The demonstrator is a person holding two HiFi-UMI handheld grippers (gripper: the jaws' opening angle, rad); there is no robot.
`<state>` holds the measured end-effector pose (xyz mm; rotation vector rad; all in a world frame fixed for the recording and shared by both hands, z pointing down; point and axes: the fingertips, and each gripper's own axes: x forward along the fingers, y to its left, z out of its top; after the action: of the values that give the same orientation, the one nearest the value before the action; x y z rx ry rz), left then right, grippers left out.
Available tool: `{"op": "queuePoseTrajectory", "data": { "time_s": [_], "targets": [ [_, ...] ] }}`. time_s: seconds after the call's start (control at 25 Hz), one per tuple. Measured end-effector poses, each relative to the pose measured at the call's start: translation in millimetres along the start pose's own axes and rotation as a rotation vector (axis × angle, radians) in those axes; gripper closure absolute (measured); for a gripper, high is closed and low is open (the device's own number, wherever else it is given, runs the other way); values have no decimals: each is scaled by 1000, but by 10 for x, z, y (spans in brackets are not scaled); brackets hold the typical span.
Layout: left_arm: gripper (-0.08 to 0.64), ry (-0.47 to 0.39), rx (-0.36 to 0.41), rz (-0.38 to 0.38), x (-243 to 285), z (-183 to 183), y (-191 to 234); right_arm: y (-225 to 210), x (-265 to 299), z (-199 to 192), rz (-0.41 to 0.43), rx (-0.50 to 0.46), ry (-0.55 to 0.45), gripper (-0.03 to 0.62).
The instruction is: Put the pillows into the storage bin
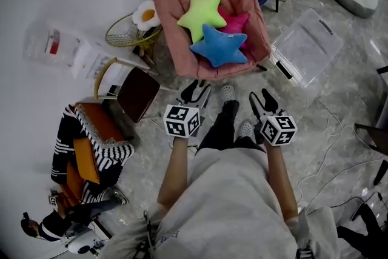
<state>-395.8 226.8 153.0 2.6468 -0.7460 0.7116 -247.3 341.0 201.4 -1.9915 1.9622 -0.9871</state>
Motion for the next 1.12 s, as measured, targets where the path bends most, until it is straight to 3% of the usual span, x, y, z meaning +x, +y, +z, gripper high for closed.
{"op": "queuePoseTrajectory", "data": {
  "time_s": [0.52, 0.72, 0.92, 1.12],
  "targets": [
    [376, 11, -82, -27, 1052, 309, 684, -575, 819, 527, -66, -42, 37, 391],
    [376, 34, -151, -39, 1607, 395, 1008, -783, 1363, 621, -71, -48, 121, 390],
    [376, 78, -204, -22, 2174, 325, 1523, -878, 2043, 618, -39, -80, 218, 390],
    [376, 126, -227, -11, 2645, 210, 2037, -795, 2865, 649, 62, -156, 251, 380]
  ]
}}
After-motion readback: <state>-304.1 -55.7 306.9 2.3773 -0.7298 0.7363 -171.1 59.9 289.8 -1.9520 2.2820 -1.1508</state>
